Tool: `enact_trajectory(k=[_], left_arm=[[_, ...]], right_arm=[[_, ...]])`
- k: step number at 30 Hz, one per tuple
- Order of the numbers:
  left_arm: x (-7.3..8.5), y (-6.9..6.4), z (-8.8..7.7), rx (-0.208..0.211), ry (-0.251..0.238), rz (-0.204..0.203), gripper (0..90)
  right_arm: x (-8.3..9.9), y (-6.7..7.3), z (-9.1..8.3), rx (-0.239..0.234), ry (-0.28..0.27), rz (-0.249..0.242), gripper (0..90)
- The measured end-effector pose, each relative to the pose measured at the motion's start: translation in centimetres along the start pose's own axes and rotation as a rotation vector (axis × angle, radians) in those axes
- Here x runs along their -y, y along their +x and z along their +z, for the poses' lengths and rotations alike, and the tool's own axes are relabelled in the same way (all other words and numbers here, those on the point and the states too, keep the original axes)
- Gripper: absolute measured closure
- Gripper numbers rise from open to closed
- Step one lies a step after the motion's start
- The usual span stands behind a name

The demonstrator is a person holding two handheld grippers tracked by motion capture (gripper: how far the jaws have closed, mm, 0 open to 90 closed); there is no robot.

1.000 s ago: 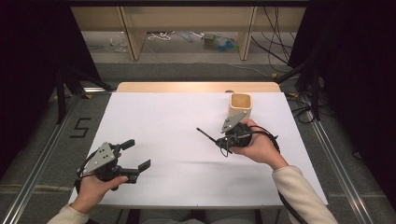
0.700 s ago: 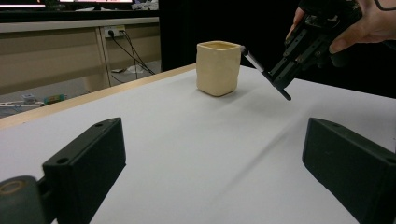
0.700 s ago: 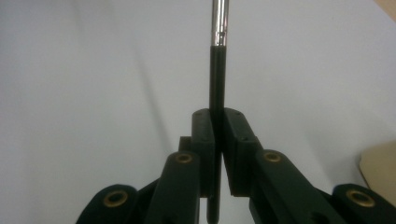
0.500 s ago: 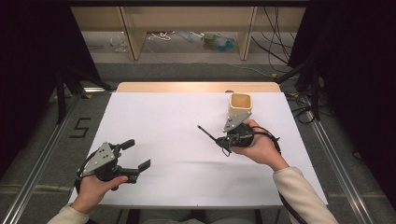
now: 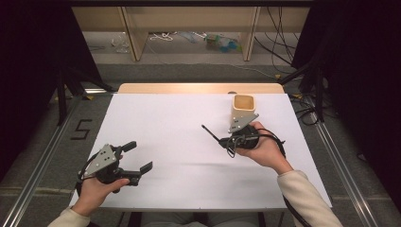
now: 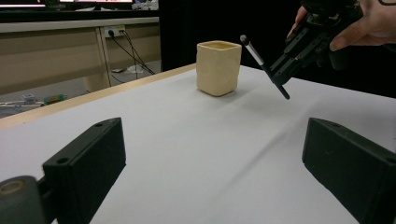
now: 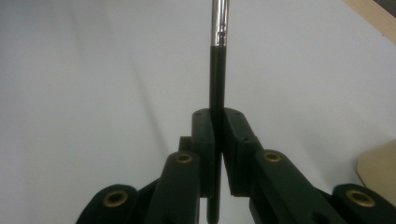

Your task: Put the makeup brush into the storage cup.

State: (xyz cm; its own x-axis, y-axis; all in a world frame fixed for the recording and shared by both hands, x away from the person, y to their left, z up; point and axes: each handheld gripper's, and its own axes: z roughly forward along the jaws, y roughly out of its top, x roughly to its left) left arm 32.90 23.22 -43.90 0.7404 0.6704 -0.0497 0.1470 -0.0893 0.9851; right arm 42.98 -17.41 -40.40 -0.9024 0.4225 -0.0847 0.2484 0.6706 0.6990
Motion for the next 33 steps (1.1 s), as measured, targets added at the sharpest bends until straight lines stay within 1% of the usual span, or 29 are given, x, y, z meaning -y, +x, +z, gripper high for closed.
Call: enact_trajectory(k=[3,4,6,7,8,9,10,11,12,13,14,17,21,22,23,27,30,32,33], left_arm=[[0.0,0.0,0.0,0.000,0.000,0.000,5.6],[0.0,0.0,0.0,-0.001,0.001,0.001,5.6],[0.0,0.0,0.1,0.004,-0.008,-0.001,5.6],[0.0,0.0,0.0,-0.002,0.002,0.001,5.6],[0.0,0.0,0.0,-0.001,0.000,0.000,5.6],[0.0,0.0,0.0,0.000,0.000,0.000,5.6],[0.0,0.0,0.1,0.006,-0.010,-0.003,5.7],[0.0,0.0,0.0,-0.001,0.000,0.000,5.6],[0.0,0.0,0.0,0.000,-0.002,-0.001,5.6],[0.0,0.0,0.0,0.000,-0.002,0.000,5.6],[0.0,0.0,0.0,0.000,-0.002,0.000,5.6],[0.0,0.0,0.0,0.000,-0.002,0.000,5.6],[0.0,0.0,0.0,0.000,-0.001,0.002,5.6],[0.0,0.0,0.0,0.001,-0.001,0.000,5.6],[0.0,0.0,0.1,0.006,-0.008,-0.002,5.6],[0.0,0.0,0.0,0.000,-0.001,0.000,5.6],[0.0,0.0,0.0,0.001,-0.001,0.000,5.6],[0.0,0.0,0.0,0.001,-0.001,0.000,5.6],[0.0,0.0,0.0,0.001,-0.001,0.000,5.6]], right_arm=[[0.1,0.0,0.0,0.004,-0.010,0.008,84.3],[0.1,-0.1,0.0,0.005,-0.018,0.002,84.3],[0.2,-0.2,-0.1,-0.007,-0.019,0.009,84.3],[0.2,-0.2,-0.1,0.002,-0.026,0.008,84.3],[0.3,-0.2,0.0,0.011,-0.039,0.010,84.3],[0.3,-0.1,0.0,0.009,-0.037,0.015,84.3],[0.3,-0.2,-0.1,0.004,-0.031,0.009,84.3],[0.4,-0.2,-0.1,0.009,-0.039,0.016,84.3],[0.5,-0.3,-0.1,0.007,-0.039,0.017,84.3],[0.6,-0.4,-0.1,0.016,-0.053,0.023,84.3],[0.6,-0.4,-0.1,0.016,-0.053,0.023,84.3],[0.8,-0.5,-0.2,0.023,-0.080,0.029,84.3],[0.9,-0.6,-0.3,0.026,-0.099,0.035,84.3],[1.0,-0.7,-0.3,0.025,-0.110,0.048,84.3],[1.0,-0.7,-0.3,0.025,-0.110,0.048,84.3],[1.0,-0.7,-0.4,0.026,-0.120,0.061,84.4],[1.0,-0.8,-0.4,0.027,-0.123,0.061,84.3],[1.1,-0.8,-0.5,0.032,-0.133,0.069,84.3],[1.1,-0.9,-0.5,0.034,-0.148,0.072,84.3]])
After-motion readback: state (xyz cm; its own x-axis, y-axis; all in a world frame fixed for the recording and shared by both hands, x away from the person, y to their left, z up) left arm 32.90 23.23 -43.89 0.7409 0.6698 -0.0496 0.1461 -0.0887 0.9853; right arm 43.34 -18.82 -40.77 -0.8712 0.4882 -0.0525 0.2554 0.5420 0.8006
